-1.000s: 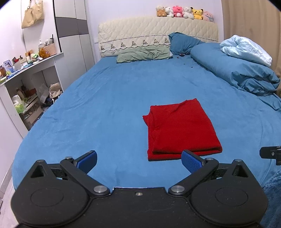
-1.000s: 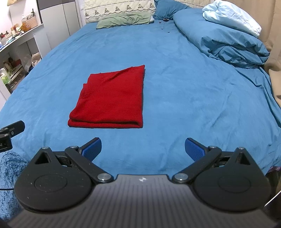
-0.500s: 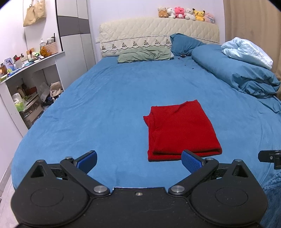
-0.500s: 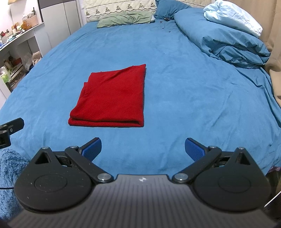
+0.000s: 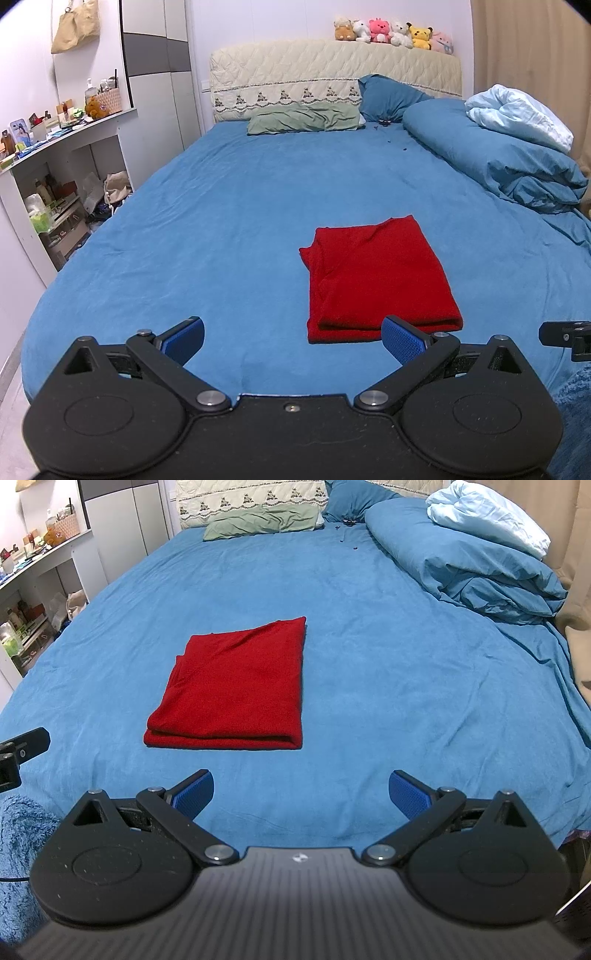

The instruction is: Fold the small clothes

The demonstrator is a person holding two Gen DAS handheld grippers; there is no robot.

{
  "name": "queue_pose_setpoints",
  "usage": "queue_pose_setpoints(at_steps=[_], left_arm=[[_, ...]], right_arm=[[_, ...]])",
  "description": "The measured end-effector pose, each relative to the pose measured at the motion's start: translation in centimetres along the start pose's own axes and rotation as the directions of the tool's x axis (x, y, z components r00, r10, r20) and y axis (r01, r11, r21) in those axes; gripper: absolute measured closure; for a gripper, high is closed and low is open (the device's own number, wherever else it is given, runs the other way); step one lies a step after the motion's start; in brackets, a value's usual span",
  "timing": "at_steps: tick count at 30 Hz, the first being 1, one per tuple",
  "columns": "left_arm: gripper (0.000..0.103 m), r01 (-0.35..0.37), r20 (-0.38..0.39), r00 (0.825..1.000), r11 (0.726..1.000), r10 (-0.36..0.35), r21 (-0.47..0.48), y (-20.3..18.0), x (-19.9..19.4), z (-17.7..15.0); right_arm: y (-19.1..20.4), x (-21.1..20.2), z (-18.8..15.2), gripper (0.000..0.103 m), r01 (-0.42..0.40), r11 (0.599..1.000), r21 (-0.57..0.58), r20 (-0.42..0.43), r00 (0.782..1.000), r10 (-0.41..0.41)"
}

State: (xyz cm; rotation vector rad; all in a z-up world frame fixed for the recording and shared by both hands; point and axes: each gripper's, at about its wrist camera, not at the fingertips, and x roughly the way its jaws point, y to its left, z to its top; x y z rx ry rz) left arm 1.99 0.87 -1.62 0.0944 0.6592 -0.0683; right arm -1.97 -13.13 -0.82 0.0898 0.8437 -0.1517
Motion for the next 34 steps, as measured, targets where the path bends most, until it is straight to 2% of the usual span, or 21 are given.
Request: queue_pose_setpoints(at_steps=[34], left_arm=[[0.0, -0.021, 0.06, 0.998, 0.999, 0.019, 0.031, -0.18, -0.64, 0.03]], right_arm=[[0.3, -0.47, 0.33, 0.0, 0.007, 1.0, 0.005, 0.009, 1.0, -0.007]])
